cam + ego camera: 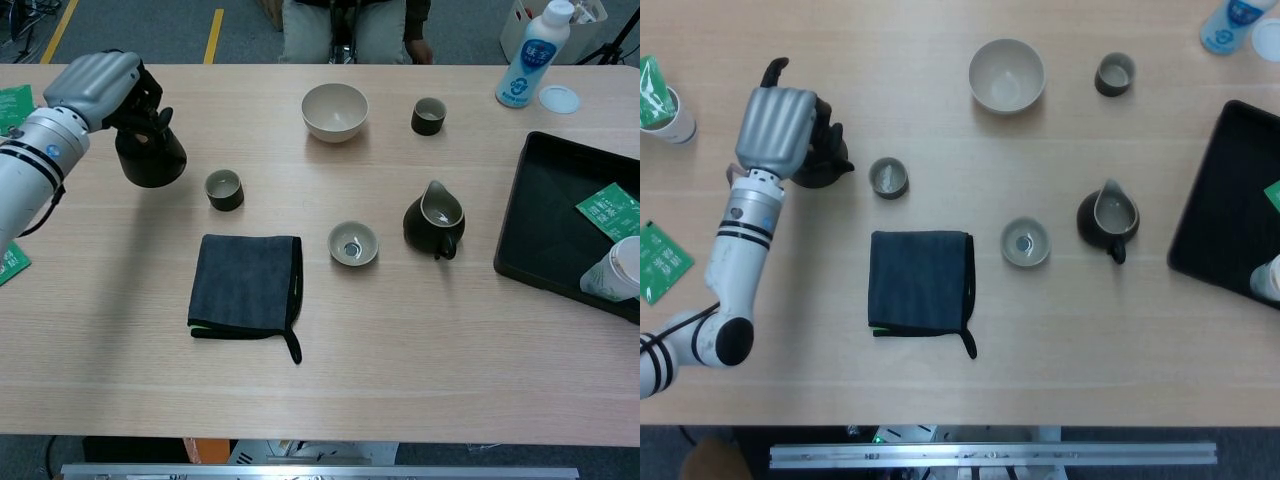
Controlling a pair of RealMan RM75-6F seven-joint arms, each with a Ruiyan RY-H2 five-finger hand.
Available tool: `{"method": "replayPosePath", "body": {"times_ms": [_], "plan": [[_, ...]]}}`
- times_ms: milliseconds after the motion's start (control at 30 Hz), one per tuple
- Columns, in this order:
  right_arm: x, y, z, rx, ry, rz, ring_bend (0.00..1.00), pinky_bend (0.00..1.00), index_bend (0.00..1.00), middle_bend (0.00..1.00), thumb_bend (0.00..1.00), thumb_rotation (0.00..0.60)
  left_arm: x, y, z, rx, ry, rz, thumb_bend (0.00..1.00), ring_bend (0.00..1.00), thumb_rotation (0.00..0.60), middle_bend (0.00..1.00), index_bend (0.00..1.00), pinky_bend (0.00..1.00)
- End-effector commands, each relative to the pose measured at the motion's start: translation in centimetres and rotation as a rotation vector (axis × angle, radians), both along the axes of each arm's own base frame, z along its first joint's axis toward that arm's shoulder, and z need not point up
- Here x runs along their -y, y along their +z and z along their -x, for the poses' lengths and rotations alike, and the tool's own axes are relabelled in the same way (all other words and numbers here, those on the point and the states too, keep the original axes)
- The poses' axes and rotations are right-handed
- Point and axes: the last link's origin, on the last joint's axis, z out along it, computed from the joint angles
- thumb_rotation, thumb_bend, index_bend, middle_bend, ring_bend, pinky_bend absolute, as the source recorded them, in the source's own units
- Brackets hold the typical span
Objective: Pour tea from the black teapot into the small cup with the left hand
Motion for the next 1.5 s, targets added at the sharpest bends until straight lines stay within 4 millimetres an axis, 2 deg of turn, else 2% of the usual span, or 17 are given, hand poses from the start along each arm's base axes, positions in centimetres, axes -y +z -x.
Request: {"method": "replayPosePath", "body": {"times_ms": [33, 200, 333, 900, 1067, 1267, 1400, 1500], "plan": [[0.1, -0.1, -0.1, -0.001, 0.0, -0.002, 0.22, 0.28, 0.32, 0.34, 0.11, 0.6, 1.0, 1.1, 1.8, 0.027, 0.029, 0.001, 0.45, 0.75, 0.532, 0.91, 0.8, 0.11], [0.2, -0.2, -0.3, -0.004, 0.005, -0.004, 0.22, 0.28, 0.32, 0.34, 0.11, 0.6, 2.3, 1.9, 4.1, 0.021, 0.057, -0.001, 0.45, 0.75, 0.522, 0.91, 0.79, 0.11], [0.3, -0.4, -0.5, -0.001, 0.01, -0.009, 0.22, 0.28, 0.32, 0.34, 0.11, 0.6, 3.3, 1.7, 5.5, 0.0, 0.072, -0.001, 0.45, 0.75, 0.529, 0.91, 0.79, 0.11], [0.2, -0.3, -0.7, -0.002, 0.009, -0.007, 0.22, 0.28, 0.32, 0.34, 0.11, 0.6, 5.4, -0.3, 7.9, -0.028, 0.105, 0.037, 0.45, 0.71, 0.521, 0.87, 0.76, 0.11], [0.2, -0.3, -0.8, -0.003, 0.014, -0.009, 0.22, 0.28, 0.32, 0.34, 0.11, 0.6, 5.6, -0.8, 8.2, -0.036, 0.112, 0.047, 0.45, 0.65, 0.508, 0.81, 0.71, 0.11], [0.2, -0.2, -0.8, -0.003, 0.012, -0.006, 0.22, 0.28, 0.32, 0.34, 0.11, 0.6, 5.8, -0.8, 8.6, -0.038, 0.127, 0.055, 0.45, 0.56, 0.481, 0.72, 0.64, 0.11], [0.2, -0.3, -0.8, -0.003, 0.013, -0.006, 0.22, 0.28, 0.32, 0.34, 0.11, 0.6, 5.8, -0.7, 8.7, -0.044, 0.13, 0.062, 0.45, 0.5, 0.401, 0.67, 0.58, 0.11], [0.2, -0.2, -0.9, -0.003, 0.015, -0.006, 0.22, 0.28, 0.32, 0.34, 0.11, 0.6, 5.9, -0.4, 8.6, -0.053, 0.138, 0.074, 0.45, 0.44, 0.35, 0.59, 0.52, 0.11]]}}
